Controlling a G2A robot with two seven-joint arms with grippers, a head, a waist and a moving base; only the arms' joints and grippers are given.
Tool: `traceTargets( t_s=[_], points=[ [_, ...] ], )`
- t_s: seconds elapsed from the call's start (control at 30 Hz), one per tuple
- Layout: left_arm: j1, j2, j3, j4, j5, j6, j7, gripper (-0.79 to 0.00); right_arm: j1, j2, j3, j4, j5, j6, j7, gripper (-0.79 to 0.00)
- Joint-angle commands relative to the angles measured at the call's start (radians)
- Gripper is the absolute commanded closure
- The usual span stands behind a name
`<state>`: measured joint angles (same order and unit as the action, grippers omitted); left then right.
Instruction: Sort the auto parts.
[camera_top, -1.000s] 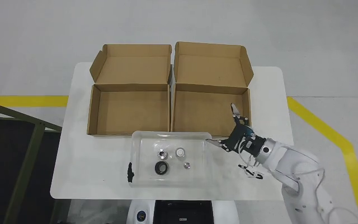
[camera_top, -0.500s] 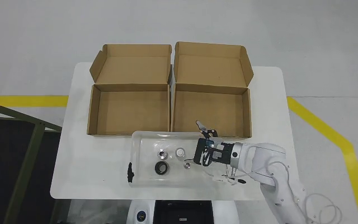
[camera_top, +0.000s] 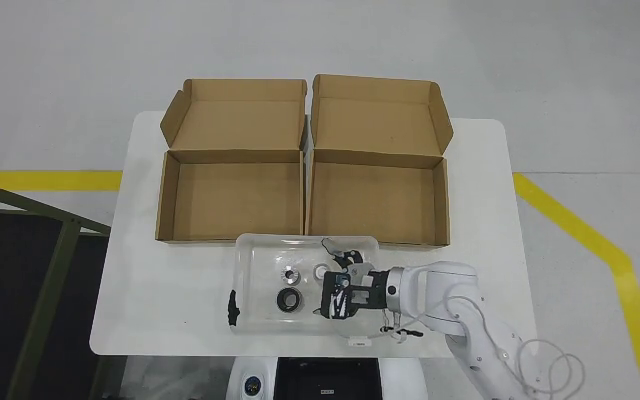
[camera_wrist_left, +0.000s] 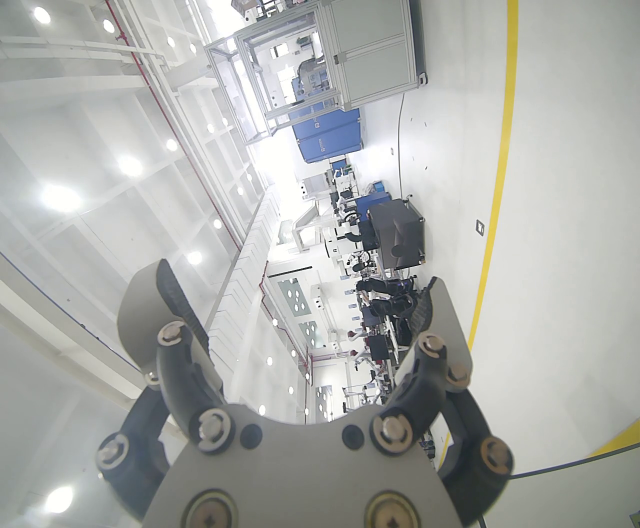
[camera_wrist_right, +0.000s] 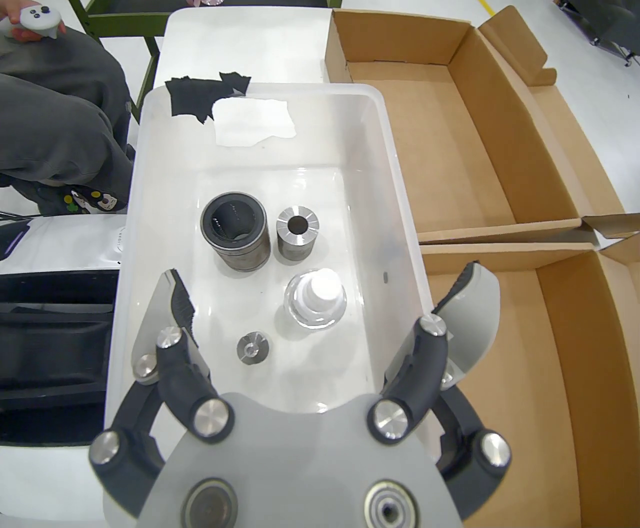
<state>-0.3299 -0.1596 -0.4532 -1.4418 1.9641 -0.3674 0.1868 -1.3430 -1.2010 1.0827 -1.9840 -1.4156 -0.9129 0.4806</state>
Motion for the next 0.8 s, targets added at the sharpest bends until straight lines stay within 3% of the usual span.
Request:
traceTargets(
  t_s=[0.0, 0.1, 0.23, 0.3, 0.43, 0.77],
  points=[
    [0.0, 0.0, 0.0, 0.0, 0.0, 0.0, 0.0, -0.785, 0.007, 0.001, -0.013, 0.006, -0.001, -0.003, 0.002, -0.785],
    [0.0, 0.0, 0.0, 0.0, 0.0, 0.0, 0.0, -0.785, 0.016, 0.001, -0.026, 0.02, 0.001, 0.002, 0.003, -0.782],
    [0.0, 0.0, 0.0, 0.0, 0.0, 0.0, 0.0, -0.785, 0.027, 0.002, -0.034, 0.037, 0.02, 0.015, 0.006, -0.656],
    [0.0, 0.0, 0.0, 0.0, 0.0, 0.0, 0.0, -0.785, 0.032, 0.004, -0.035, 0.042, 0.028, 0.018, 0.012, -0.631],
    [0.0, 0.0, 0.0, 0.0, 0.0, 0.0, 0.0, -0.785, 0.041, 0.006, -0.04, 0.056, 0.042, 0.024, 0.034, -0.489],
    [0.0, 0.0, 0.0, 0.0, 0.0, 0.0, 0.0, -0.785, 0.078, 0.008, -0.065, 0.093, 0.052, 0.053, 0.062, -0.351]
  ],
)
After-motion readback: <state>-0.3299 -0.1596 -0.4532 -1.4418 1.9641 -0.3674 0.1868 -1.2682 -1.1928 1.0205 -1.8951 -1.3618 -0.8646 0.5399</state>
